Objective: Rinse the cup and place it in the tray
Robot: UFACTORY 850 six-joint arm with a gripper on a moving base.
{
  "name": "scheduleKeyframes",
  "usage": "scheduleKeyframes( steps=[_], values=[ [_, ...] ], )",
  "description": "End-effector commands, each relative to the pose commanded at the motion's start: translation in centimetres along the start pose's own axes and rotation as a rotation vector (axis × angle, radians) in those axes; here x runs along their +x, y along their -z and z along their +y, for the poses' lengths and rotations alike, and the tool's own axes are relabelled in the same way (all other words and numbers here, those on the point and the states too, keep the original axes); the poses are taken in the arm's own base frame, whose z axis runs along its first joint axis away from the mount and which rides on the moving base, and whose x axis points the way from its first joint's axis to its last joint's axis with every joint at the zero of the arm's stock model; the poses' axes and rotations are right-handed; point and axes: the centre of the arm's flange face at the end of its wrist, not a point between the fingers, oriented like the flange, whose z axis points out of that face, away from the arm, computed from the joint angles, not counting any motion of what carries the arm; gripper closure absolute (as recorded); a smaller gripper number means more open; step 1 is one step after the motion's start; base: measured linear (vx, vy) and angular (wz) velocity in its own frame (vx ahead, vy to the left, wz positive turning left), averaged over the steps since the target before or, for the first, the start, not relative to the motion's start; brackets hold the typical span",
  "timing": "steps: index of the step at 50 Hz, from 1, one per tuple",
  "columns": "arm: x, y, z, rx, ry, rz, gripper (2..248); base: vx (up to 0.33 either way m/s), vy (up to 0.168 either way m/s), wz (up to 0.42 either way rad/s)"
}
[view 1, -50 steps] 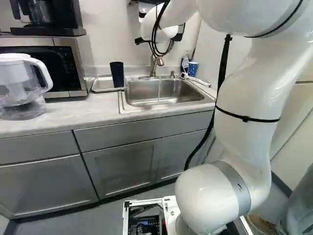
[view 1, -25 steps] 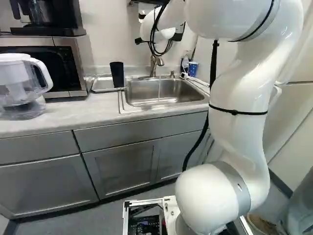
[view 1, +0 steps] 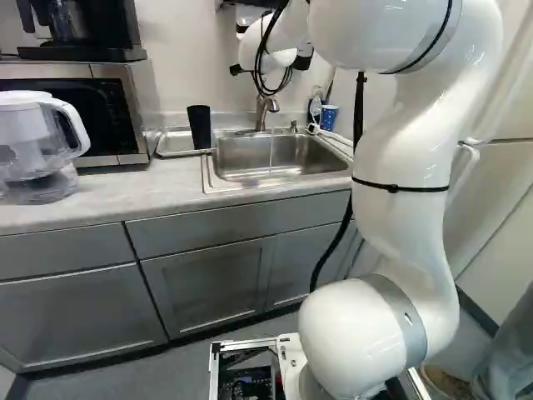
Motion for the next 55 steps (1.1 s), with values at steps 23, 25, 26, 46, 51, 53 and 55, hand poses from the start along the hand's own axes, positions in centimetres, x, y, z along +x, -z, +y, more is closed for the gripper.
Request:
scheduleKeyframes(
  steps=[23,25,26,46,51,53,55],
  values=[
    [-0.02,0.0,0.0,0.0,0.0,-0.002,3,0.0,0.0,0.0],
    [-0.03,0.0,0.0,0.0,0.0,-0.003,3,0.0,0.0,0.0],
    [-0.03,0.0,0.0,0.0,0.0,-0.004,3,0.0,0.0,0.0],
    [-0.3,0.01,-0.01,0.001,0.0,-0.034,3,0.0,0.0,0.0],
    [-0.38,0.01,-0.01,0.001,0.0,-0.043,3,0.0,0.0,0.0],
    [-0.41,0.01,-0.01,0.001,0.0,-0.046,3,0.0,0.0,0.0],
    [-0.45,0.01,-0.01,0.001,0.0,-0.05,3,0.0,0.0,0.0]
  ],
)
